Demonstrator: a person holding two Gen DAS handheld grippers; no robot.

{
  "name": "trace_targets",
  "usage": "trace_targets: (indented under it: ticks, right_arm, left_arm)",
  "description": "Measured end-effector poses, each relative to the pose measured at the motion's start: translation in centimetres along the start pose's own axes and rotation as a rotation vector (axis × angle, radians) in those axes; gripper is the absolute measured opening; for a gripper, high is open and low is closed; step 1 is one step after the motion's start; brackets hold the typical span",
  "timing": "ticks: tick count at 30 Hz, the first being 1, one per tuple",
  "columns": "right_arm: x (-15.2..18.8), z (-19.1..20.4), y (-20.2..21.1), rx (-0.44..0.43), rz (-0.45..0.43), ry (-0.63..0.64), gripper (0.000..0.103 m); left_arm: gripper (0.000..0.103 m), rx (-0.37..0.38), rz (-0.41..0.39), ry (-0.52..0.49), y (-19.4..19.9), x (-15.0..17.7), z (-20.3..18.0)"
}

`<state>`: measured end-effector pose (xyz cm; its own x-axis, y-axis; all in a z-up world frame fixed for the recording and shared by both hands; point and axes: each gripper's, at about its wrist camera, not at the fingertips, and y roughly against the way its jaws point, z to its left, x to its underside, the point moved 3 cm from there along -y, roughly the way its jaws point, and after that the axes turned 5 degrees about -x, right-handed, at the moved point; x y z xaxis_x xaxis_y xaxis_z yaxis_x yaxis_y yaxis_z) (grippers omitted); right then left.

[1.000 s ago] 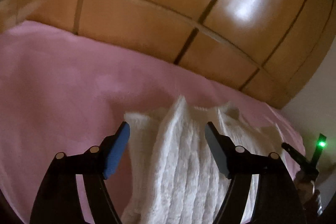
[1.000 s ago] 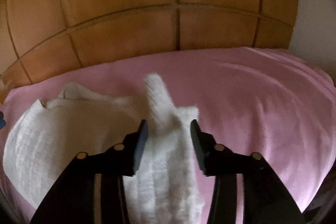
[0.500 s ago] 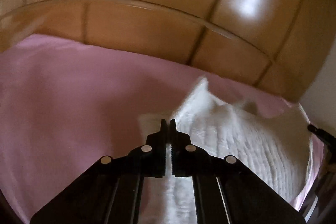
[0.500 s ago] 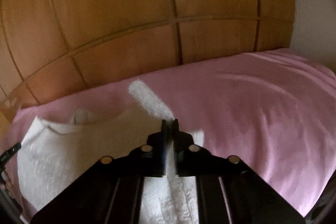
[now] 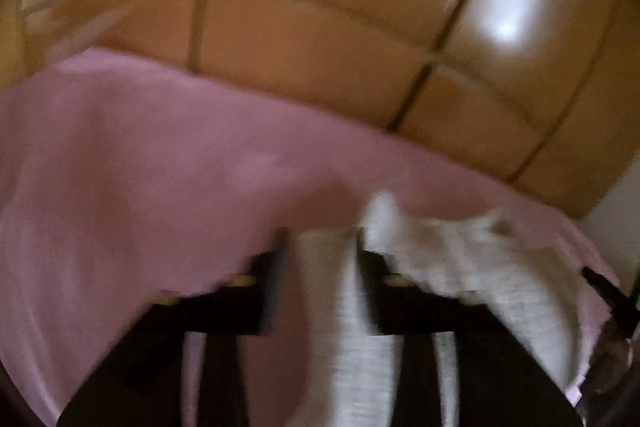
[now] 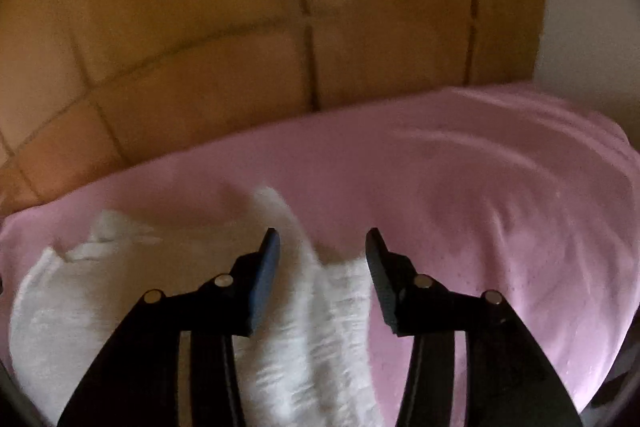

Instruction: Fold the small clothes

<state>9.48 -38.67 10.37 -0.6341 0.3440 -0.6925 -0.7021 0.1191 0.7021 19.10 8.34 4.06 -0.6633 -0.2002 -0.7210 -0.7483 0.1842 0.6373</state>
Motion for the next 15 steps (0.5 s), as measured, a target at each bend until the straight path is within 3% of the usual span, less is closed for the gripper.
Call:
trace_targets:
  ticks: [1, 3, 6, 8, 10, 11, 12, 13, 15]
  right_arm:
    - [-0.1, 1.0, 0.9, -0.036, -0.010, 0.020, 0.045]
    - [0.2, 3.0, 1.8, -0.100, -0.009, 0.063, 0.045]
    - [1.6, 7.3, 0.5, -0.190, 0.076, 0.151, 0.044]
    - [2.7, 9.0, -0.9, -0.188, 0.123, 0.197, 0.043]
    - [3.8, 10.2, -3.3, -0.174, 0.198, 0.207, 0.041]
    - [4.1, 10.3, -4.1, -0.168, 0.217, 0.204, 0.038]
    - [4.3, 10.4, -4.5, -0.169, 0.220, 0.206, 0.029]
    - [4.4, 10.5, -4.5, -0.178, 0.226, 0.209, 0.018]
    - [4.0, 10.8, -4.3, -0.203, 0.233, 0.217, 0.005]
  left_arm:
    - [0.076, 0.053, -0.023, -0.017, 0.7, -0.2, -1.1]
    - [0.077, 0.103, -0.028, -0.066, 0.6, -0.8, -3.4]
    - [0.073, 0.140, 0.032, -0.177, -1.4, -0.3, -7.4]
    - [0.061, 0.139, 0.081, -0.231, -3.2, 0.4, -9.3]
    - [0.057, 0.151, 0.136, -0.245, -5.2, 0.8, -10.7]
    - [0.042, 0.156, 0.178, -0.242, -6.2, 1.5, -11.0]
    - [0.029, 0.146, 0.205, -0.244, -7.2, 1.7, -11.3]
    - [0.008, 0.118, 0.234, -0.259, -8.5, 2.1, -11.6]
    - [0.003, 0.124, 0.222, -0.264, -8.7, 2.4, -11.6]
